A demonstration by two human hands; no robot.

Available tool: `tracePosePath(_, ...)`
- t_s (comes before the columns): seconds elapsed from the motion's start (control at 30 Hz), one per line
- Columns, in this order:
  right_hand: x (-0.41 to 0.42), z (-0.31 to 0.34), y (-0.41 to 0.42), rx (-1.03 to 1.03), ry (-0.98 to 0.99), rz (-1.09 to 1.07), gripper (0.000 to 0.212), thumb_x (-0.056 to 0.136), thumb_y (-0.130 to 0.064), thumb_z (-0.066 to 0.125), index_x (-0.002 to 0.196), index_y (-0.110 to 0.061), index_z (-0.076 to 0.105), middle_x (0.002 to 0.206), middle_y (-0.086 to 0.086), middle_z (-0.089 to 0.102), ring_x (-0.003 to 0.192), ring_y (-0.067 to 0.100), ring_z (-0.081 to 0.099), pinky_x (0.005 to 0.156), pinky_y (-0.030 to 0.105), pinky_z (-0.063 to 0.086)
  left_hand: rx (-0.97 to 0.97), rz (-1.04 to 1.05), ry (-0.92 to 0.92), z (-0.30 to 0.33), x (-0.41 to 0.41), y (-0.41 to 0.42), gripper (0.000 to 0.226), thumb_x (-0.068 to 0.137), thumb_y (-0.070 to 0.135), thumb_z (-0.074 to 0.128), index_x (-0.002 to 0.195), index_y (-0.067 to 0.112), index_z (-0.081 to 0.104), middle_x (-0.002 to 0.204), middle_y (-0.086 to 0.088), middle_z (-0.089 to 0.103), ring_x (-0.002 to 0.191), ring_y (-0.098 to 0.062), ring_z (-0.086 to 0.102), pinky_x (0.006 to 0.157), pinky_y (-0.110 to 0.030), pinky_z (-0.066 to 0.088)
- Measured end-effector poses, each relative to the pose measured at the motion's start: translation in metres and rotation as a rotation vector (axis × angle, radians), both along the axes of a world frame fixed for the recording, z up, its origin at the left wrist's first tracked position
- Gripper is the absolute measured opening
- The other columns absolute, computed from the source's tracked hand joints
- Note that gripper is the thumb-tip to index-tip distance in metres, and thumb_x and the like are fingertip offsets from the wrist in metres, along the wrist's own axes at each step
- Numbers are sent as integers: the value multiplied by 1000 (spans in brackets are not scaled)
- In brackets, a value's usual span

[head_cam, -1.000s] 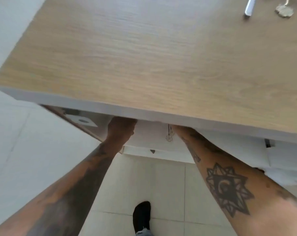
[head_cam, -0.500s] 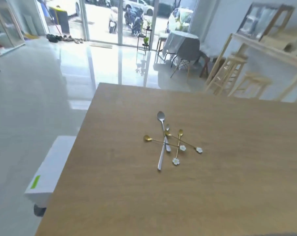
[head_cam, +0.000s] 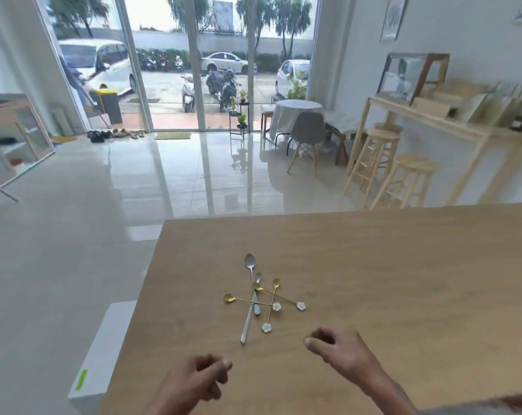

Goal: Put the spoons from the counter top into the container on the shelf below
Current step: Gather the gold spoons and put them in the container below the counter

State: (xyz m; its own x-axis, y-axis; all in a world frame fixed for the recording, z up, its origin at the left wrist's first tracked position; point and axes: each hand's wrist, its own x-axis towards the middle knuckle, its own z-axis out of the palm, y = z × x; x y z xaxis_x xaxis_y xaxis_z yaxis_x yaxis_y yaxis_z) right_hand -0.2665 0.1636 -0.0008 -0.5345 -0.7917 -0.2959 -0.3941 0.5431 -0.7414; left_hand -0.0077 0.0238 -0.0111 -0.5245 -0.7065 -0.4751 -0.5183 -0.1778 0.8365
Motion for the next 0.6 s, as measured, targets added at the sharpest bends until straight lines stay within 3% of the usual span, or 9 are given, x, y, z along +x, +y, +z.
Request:
tracePosePath(0.1, -25, -1, -58, 11, 184, 43, 13, 83, -24, 64, 83, -20, 77, 85, -2, 76, 80, 11, 67, 74, 25, 50, -153, 143, -78, 6, -45, -24, 17, 92, 19, 69, 84, 6, 78, 67, 1, 72, 48, -11, 62, 52, -21, 47)
tracePosePath(0.2, -48, -18, -98, 61, 319, 58, 19, 85, -23, 58, 92, -20, 76, 104, 1, 72, 99, 17, 65, 84, 28, 52, -194, 187, -181, 1, -90, -48, 20, 88, 24, 67, 79, 9, 76, 66, 1, 73, 45, -7, 63, 48, -19, 46)
tracePosePath(0.4, -68, -40, -143, 129, 413, 217, 18, 89, -27, 59, 96, -20, 74, 108, -2, 67, 97, 16, 63, 83, 29, 54, -159, 311, -262, -17, -151, -73, 33, 88, 29, 69, 70, 2, 78, 46, -1, 67, 28, -3, 54, 36, -13, 36)
tracePosePath(0.53, -73, -53, -154, 120, 413, 296, 17, 88, -25, 60, 94, -16, 74, 102, 0, 69, 90, 16, 64, 78, 28, 54, -53, 351, -245, -24, -171, -77, 28, 88, 23, 74, 84, -5, 78, 77, -20, 80, 52, -20, 64, 62, -32, 58)
tracePosePath(0.6, -76, -56, -156, 101, 424, 324, 17, 88, -25, 60, 92, -15, 74, 98, 0, 68, 83, 13, 61, 71, 25, 50, -42, 374, -258, -26, -178, -77, 24, 88, 19, 76, 86, -5, 78, 79, -21, 80, 55, -22, 66, 66, -34, 59)
